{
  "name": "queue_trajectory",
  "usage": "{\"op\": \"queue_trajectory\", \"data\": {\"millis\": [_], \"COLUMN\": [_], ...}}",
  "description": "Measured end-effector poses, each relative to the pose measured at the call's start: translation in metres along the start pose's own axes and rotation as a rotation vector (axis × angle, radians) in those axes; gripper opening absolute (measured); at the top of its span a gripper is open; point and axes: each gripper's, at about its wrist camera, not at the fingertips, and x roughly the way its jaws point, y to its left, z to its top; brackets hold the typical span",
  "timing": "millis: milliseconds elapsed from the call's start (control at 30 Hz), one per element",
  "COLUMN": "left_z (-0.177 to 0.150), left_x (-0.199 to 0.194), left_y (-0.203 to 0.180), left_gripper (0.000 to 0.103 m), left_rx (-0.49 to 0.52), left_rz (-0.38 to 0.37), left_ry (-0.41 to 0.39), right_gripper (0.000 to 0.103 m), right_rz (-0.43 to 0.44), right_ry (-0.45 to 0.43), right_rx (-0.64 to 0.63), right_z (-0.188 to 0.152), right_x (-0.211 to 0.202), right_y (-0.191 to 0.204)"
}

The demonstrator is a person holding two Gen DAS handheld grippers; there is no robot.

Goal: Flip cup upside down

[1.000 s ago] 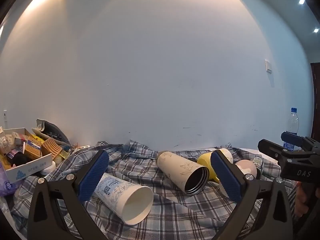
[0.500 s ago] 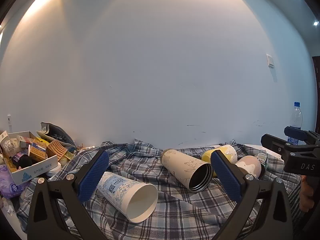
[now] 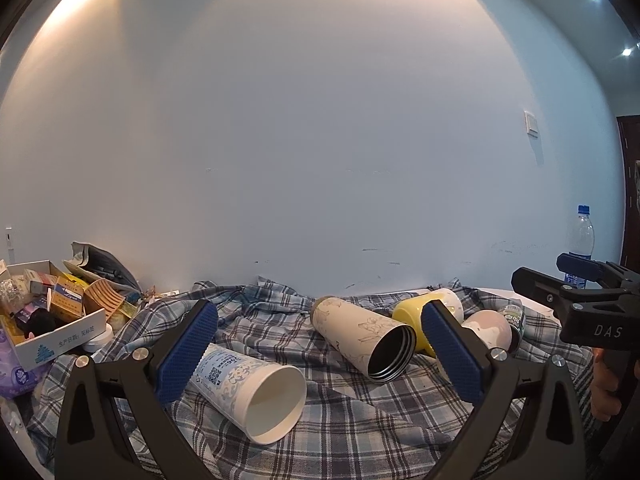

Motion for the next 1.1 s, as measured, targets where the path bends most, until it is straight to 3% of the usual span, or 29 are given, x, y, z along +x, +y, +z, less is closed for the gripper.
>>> {"op": "queue_trajectory", "data": {"millis": [1100], "left_z": [0.0016], "left_x": [0.0029], "left_y": [0.0036], "left_gripper": [0.103], "left_rx": [0.001], "left_rz": [0.013], "left_ry": [0.012], "right_gripper": [0.103], "right_rz": [-0.020], "right_ry": [0.024], "right_rx": [-0.055], "right_z": [-0.0034], "right_x": [0.0059], "right_y": [0.0078]}}
